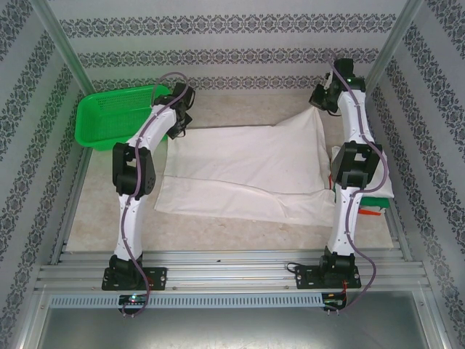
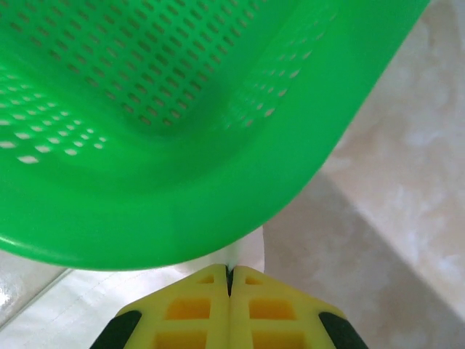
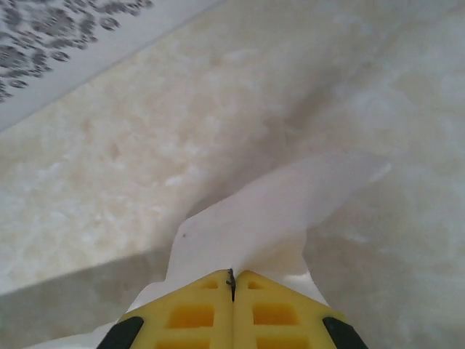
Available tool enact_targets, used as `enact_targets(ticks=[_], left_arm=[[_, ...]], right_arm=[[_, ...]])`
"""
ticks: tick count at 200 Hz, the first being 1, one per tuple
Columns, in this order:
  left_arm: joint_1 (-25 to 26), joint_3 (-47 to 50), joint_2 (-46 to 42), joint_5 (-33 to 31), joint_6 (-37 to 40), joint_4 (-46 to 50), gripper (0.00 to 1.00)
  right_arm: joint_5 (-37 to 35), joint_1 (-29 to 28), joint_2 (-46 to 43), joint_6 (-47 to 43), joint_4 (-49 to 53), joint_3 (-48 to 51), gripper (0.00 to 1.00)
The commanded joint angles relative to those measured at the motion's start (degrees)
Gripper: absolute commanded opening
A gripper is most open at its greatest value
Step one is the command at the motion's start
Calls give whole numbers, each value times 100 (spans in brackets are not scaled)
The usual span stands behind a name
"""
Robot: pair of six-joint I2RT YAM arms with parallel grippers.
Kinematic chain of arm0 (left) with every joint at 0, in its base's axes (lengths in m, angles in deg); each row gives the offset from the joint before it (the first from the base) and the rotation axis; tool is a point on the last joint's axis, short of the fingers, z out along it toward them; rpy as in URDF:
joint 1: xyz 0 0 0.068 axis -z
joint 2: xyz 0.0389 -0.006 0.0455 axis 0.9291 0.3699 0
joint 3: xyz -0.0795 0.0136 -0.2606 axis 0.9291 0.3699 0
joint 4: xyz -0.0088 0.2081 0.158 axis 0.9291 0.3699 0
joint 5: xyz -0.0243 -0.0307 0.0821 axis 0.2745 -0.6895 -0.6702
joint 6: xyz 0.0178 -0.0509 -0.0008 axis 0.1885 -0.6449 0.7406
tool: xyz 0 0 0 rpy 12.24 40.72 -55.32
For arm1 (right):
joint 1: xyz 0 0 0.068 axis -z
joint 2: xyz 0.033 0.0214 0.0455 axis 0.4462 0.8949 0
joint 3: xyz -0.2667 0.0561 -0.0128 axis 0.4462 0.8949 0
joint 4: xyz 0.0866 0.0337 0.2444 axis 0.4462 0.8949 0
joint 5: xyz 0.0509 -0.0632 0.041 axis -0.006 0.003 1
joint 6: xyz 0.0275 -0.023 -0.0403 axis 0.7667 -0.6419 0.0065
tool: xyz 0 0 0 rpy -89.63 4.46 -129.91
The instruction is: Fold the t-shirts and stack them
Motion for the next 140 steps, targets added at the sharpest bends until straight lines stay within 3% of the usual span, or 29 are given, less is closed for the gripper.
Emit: enact_targets(ticks=[1,29,99,140], left_arm=[[-64,-41,-340,-17,114,-94,0],[-61,341,-641,106,141,-264,0],[-52,1667,-1466,518,210,-716,0],[-45,2327,-1894,465,265,-957,0]], right_arm=[[85,-98,-172,-253,173,-67,0],[-107,-229,-887,-389,-58,744,0],[-440,-466,-3095,-391,-1291,3865,0],[-785,-493,-4185,-304,-1689,5322,0]])
